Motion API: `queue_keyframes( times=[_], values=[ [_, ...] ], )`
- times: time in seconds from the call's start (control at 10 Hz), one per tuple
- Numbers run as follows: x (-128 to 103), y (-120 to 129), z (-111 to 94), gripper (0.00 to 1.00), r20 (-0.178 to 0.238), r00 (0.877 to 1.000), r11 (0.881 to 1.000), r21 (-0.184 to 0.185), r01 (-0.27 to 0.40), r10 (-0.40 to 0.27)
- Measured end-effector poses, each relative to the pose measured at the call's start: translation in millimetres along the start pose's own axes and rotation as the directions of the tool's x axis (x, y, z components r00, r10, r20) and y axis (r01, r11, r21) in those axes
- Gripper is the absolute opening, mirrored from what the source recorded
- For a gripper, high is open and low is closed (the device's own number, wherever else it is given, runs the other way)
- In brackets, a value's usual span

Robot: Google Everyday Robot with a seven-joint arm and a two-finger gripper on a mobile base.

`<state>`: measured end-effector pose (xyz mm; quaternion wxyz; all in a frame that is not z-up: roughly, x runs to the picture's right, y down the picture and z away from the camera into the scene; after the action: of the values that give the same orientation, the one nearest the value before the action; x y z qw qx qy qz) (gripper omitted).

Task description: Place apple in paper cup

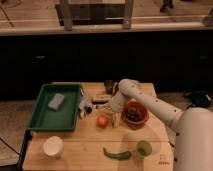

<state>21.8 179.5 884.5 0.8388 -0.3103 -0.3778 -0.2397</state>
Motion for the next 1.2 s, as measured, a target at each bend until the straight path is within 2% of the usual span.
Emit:
queue_keyframes(
  times=[0.1, 0.2, 0.5, 1.0, 1.1, 1.2],
  values=[
    [0, 0, 0, 0.65, 0.0, 1.0, 1.0, 0.0, 0.0, 0.0],
    [0, 0, -1, 0.64, 0.0, 1.0, 1.0, -0.001, 0.0, 0.0],
    [1, 1, -2, 0.8, -0.002, 1.0, 1.0, 0.001, -0.003, 0.003],
    [0, 1, -3, 0.8, -0.001, 1.0, 1.0, -0.002, 0.001, -0.001],
    [-2, 3, -3, 0.8, -0.001, 1.0, 1.0, -0.011, 0.013, -0.013],
    [-14, 7, -2, 0.8, 0.009, 0.999, 0.998, -0.035, 0.045, -0.045]
  ],
)
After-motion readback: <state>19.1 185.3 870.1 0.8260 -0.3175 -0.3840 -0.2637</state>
